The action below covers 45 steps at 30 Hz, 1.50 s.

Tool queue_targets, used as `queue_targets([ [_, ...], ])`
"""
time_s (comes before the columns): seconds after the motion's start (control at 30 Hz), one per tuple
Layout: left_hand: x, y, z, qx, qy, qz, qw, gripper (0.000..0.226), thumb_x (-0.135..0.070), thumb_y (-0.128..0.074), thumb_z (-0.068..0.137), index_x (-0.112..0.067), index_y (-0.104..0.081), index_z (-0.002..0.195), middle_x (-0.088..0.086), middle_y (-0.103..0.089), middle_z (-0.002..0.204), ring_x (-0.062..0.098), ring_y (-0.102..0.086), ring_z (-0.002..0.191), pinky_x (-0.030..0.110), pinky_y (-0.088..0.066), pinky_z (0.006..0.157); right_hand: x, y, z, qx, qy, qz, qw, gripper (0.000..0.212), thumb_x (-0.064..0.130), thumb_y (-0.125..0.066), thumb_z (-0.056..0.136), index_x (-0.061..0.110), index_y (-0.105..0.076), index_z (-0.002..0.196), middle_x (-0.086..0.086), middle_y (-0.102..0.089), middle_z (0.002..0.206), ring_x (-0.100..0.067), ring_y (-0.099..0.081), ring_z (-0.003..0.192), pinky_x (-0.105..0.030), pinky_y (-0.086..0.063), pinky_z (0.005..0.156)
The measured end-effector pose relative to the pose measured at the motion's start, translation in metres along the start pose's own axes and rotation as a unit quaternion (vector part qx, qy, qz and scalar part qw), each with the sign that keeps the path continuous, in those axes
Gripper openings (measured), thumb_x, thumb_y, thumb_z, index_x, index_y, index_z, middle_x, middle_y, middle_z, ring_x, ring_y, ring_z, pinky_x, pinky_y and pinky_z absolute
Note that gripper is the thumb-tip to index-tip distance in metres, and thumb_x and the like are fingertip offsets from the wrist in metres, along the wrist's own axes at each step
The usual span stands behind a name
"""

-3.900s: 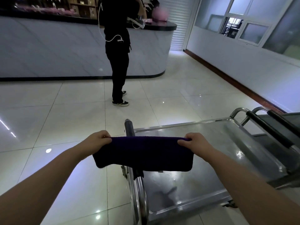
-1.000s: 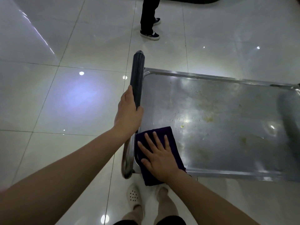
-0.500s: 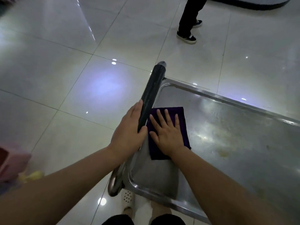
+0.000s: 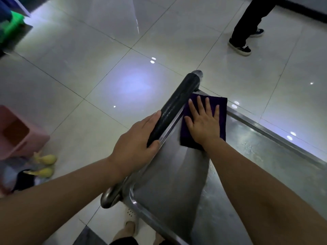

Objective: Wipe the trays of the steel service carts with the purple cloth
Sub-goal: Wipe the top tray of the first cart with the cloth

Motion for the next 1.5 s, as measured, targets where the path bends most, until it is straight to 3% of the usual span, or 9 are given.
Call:
queue_targets([
  [0.27,0.001,-0.004,0.001,-0.03,-0.026,-0.002,0.999,0.065,-0.035,-0.048,0.094,-0.031,-0.018,0.151,-0.007,-0.045,0.14,0.011,-0.043,0.116,0.02,-0.04,0.076,0.013,-0.008,-0.046,0.006,-0.142,0.036,0.989,0.06,0.051,-0.013,0.1,0.03,0.006,0.153,-0.003,0.011,0.162,-0.029,0.016,0.147,-0.056,0.01,0.116],
  [0.5,0.006,-0.002,-0.005,-0.043,-0.042,-0.025,0.998,0.065,-0.035,-0.046,0.088,-0.027,-0.025,0.149,-0.004,-0.053,0.132,0.017,-0.049,0.115,0.041,-0.053,0.084,0.068,-0.029,-0.108,0.004,-0.163,0.041,0.986,0.062,0.052,-0.012,0.099,0.029,0.009,0.152,-0.003,0.013,0.161,-0.029,0.019,0.146,-0.056,0.013,0.115],
  [0.7,0.013,-0.003,-0.008,-0.054,-0.062,-0.007,0.997,0.061,-0.03,-0.05,0.09,-0.024,-0.03,0.147,-0.001,-0.059,0.116,0.019,-0.055,0.099,0.039,-0.055,0.071,0.117,-0.046,-0.156,0.004,-0.15,0.038,0.988,0.063,0.055,0.007,0.091,0.03,0.016,0.148,-0.003,0.017,0.159,-0.029,0.023,0.145,-0.057,0.014,0.114],
  [0.87,0.01,0.002,-0.011,-0.053,-0.085,-0.003,0.995,0.056,-0.025,-0.049,0.089,-0.021,-0.035,0.143,0.0,-0.058,0.101,0.017,-0.053,0.085,0.03,-0.044,0.059,0.146,-0.056,-0.2,-0.03,-0.145,0.058,0.987,0.061,0.053,-0.017,0.097,0.026,-0.017,0.152,-0.007,-0.015,0.16,-0.033,-0.006,0.148,-0.058,-0.003,0.115],
  [0.97,0.004,0.006,-0.015,-0.043,-0.099,0.018,0.994,0.057,-0.024,-0.049,0.091,-0.017,-0.032,0.145,0.006,-0.056,0.123,0.023,-0.053,0.103,0.035,-0.05,0.07,0.153,-0.06,-0.225,-0.032,-0.143,0.048,0.988,0.06,0.051,-0.026,0.096,0.025,-0.024,0.15,-0.008,-0.026,0.157,-0.033,-0.018,0.146,-0.057,-0.01,0.112],
  [1.07,-0.008,0.007,-0.017,-0.012,-0.103,0.152,0.983,0.068,-0.018,-0.046,0.093,-0.009,-0.011,0.151,0.01,-0.018,0.157,0.029,-0.028,0.137,0.042,-0.041,0.099,0.148,-0.061,-0.249,-0.02,-0.152,0.04,0.987,0.061,0.051,-0.032,0.093,0.024,-0.031,0.148,-0.008,-0.033,0.154,-0.032,-0.026,0.143,-0.056,-0.014,0.109],
  [1.27,-0.037,-0.002,-0.016,0.005,-0.069,0.304,0.95,0.075,-0.014,-0.053,0.092,0.004,-0.005,0.147,0.025,-0.018,0.152,0.037,-0.033,0.133,0.04,-0.034,0.107,0.13,-0.057,-0.253,0.016,-0.176,0.049,0.983,0.063,0.054,-0.034,0.091,0.028,-0.03,0.148,-0.005,-0.034,0.153,-0.03,-0.031,0.141,-0.054,-0.014,0.109],
  [1.43,-0.031,-0.013,-0.018,-0.013,-0.08,0.336,0.938,0.076,-0.011,-0.049,0.094,0.007,0.003,0.147,0.028,-0.01,0.154,0.04,-0.024,0.139,0.041,-0.029,0.111,0.085,-0.052,-0.217,0.03,-0.164,0.043,0.985,0.065,0.058,0.001,0.087,0.036,0.011,0.147,0.0,0.01,0.161,-0.024,0.02,0.144,-0.051,0.015,0.114],
  [1.5,-0.031,-0.015,-0.016,-0.019,-0.074,0.331,0.94,0.071,-0.012,-0.045,0.096,0.006,0.001,0.147,0.028,-0.01,0.154,0.039,-0.023,0.14,0.04,-0.03,0.111,0.066,-0.046,-0.198,0.017,-0.163,0.043,0.985,0.066,0.058,0.006,0.085,0.035,0.014,0.146,0.0,0.013,0.161,-0.023,0.025,0.142,-0.051,0.019,0.113],
])
Point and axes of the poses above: each hand's wrist, its own z-axis towards the middle knuckle, its own y-axis out of the back of the hand, x = y × z, the point moved 2 cm from there along z, towards the middle knuckle
